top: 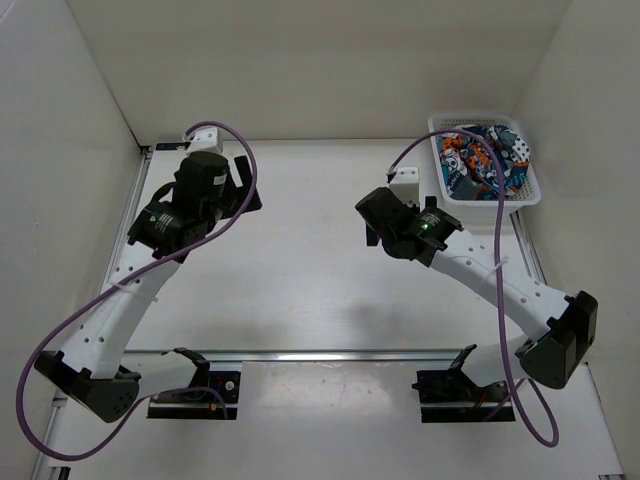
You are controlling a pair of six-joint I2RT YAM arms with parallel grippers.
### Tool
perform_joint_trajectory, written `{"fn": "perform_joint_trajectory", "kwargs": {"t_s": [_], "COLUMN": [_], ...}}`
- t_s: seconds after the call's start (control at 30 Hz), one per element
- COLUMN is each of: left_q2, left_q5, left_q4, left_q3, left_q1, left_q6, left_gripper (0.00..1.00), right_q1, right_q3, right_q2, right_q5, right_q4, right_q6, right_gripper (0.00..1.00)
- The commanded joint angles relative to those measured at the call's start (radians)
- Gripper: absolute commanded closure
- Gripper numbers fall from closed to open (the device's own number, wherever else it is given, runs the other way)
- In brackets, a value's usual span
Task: Fold and stack the shorts
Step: Grab the shorts from the pile
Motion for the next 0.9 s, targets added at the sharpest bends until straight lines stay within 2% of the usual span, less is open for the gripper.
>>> {"fn": "perform_joint_trajectory", "kwargs": {"t_s": [0.0,0.2,0.33,0.37,0.43,0.47,0.6,0.67,0.7,0.77,0.83,0.87], "left_q2": [-0.016,-0.025,-0.080,-0.090,-0.106,-0.128,-0.182,-0.195,-0.205,-0.205,-0.205,-0.205], "left_q5": [0.080,0.134,0.145,0.145,0.154,0.154,0.143,0.131,0.106,0.096,0.085,0.085], "left_q4": [0.027,0.027,0.027,0.027,0.017,0.017,0.017,0.017,0.017,0.017,0.017,0.017], "left_q3": [-0.019,-0.017,-0.065,-0.077,-0.089,-0.103,-0.135,-0.152,-0.175,-0.188,-0.197,-0.197], "left_q1": [-0.001,-0.001,-0.001,-0.001,-0.001,-0.001,-0.001,-0.001,-0.001,-0.001,-0.001,-0.001], "left_q6": [0.049,0.074,0.054,0.045,0.044,0.044,0.026,0.014,0.003,-0.011,-0.034,-0.034], "left_gripper": [0.00,0.00,0.00,0.00,0.00,0.00,0.00,0.00,0.00,0.00,0.00,0.00], "right_q1": [-0.003,-0.032,-0.224,-0.326,-0.425,-0.522,-0.752,-0.863,-0.911,-0.954,-0.983,-0.993], "right_q3": [0.076,0.096,0.096,0.096,0.123,0.142,0.246,0.327,0.397,0.513,0.599,0.692], "right_q2": [0.002,0.012,-0.023,-0.023,-0.005,0.011,0.101,0.178,0.272,0.345,0.464,0.550], "right_q5": [0.030,-0.016,-0.244,-0.351,-0.432,-0.468,-0.622,-0.683,-0.715,-0.731,-0.731,-0.757], "right_q4": [-0.001,0.033,0.119,0.129,0.130,0.130,0.130,0.140,0.140,0.128,0.119,0.090], "right_q6": [-0.032,-0.104,-0.197,-0.207,-0.216,-0.230,-0.230,-0.208,-0.208,-0.208,-0.208,-0.219], "right_gripper": [0.01,0.01,0.01,0.01,0.01,0.01,0.01,0.01,0.01,0.01,0.01,0.01]}}
